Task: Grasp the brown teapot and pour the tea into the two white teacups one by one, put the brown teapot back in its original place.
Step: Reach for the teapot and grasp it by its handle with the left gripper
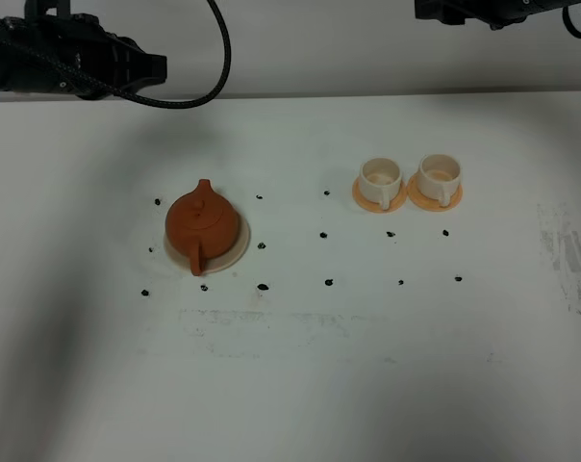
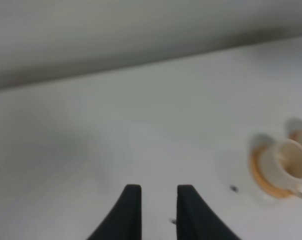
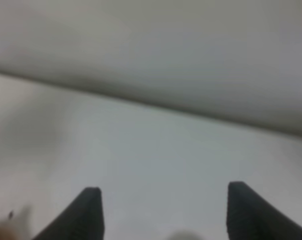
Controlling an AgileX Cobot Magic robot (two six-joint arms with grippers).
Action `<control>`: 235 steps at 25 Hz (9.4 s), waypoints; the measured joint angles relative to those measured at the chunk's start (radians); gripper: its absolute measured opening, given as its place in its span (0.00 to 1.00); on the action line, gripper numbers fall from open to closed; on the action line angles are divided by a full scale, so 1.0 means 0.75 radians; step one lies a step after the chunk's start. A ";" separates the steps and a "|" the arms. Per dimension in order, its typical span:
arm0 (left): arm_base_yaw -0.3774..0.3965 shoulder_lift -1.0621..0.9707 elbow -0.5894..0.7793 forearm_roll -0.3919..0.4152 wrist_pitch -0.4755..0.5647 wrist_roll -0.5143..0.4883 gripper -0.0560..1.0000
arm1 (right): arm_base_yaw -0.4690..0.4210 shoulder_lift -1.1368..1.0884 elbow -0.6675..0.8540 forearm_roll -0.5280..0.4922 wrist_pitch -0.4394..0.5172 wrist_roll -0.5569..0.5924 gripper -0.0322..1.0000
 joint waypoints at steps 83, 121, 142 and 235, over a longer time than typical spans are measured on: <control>-0.412 -0.360 0.511 0.095 -0.498 0.232 0.20 | 0.050 -2.612 1.710 -0.690 0.568 0.520 0.43; -0.223 0.001 -0.177 0.694 0.514 -0.312 0.20 | -0.543 -2.612 1.710 -0.687 0.567 0.520 0.25; -0.364 -0.087 -0.008 0.828 0.441 -0.432 0.20 | -0.543 -2.612 1.711 -0.687 0.567 0.520 0.25; -0.382 0.202 0.117 1.134 0.424 -1.542 0.47 | -0.543 -2.612 1.711 -0.687 0.567 0.520 0.25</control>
